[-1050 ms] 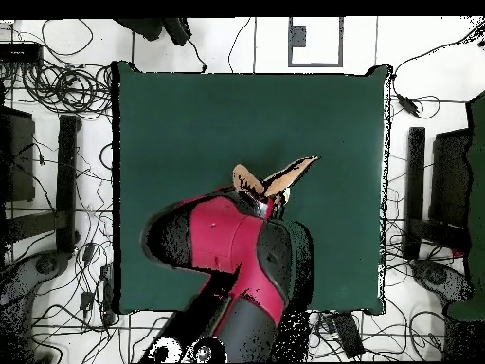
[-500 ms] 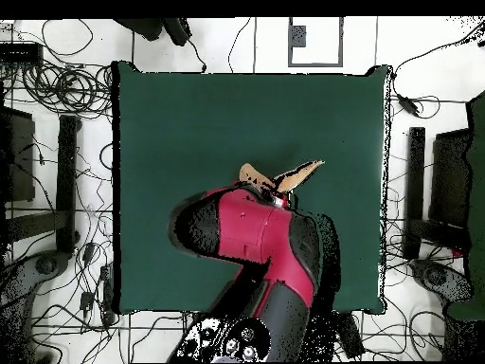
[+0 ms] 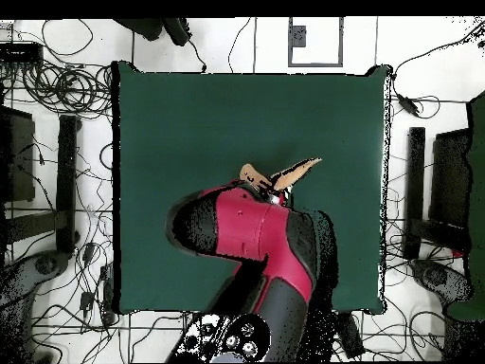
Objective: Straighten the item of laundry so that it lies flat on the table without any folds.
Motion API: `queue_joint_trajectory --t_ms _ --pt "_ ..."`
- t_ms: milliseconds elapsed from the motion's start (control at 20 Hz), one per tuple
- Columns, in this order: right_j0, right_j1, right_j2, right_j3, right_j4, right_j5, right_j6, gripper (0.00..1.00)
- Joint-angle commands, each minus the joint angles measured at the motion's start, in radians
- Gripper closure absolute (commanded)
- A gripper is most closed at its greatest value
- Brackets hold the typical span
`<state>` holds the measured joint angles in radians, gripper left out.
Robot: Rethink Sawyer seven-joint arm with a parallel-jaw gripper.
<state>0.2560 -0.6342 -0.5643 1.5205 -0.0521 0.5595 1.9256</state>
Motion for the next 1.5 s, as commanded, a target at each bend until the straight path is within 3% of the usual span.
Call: queue_joint_trajectory --t_ms 50,200,350,750,1100,1500 --pt "-0.019 0.011 0.163 0.021 -0.033 -0.053 0.033 1.00" --pt "-0.002 0.023 0.140 0.046 0.016 -0.041 0.149 1.00" --pt "-0.058 0.024 0.195 0.057 0.054 -0.003 0.122 1.00" --pt "-0.235 0.070 0.354 0.027 0.062 -0.146 0.060 1.00" --pt "-0.257 0.093 0.374 0.030 -0.013 -0.311 0.091 1.00" --pt "-0.215 0.113 0.324 0.049 0.011 -0.395 0.159 1.00"
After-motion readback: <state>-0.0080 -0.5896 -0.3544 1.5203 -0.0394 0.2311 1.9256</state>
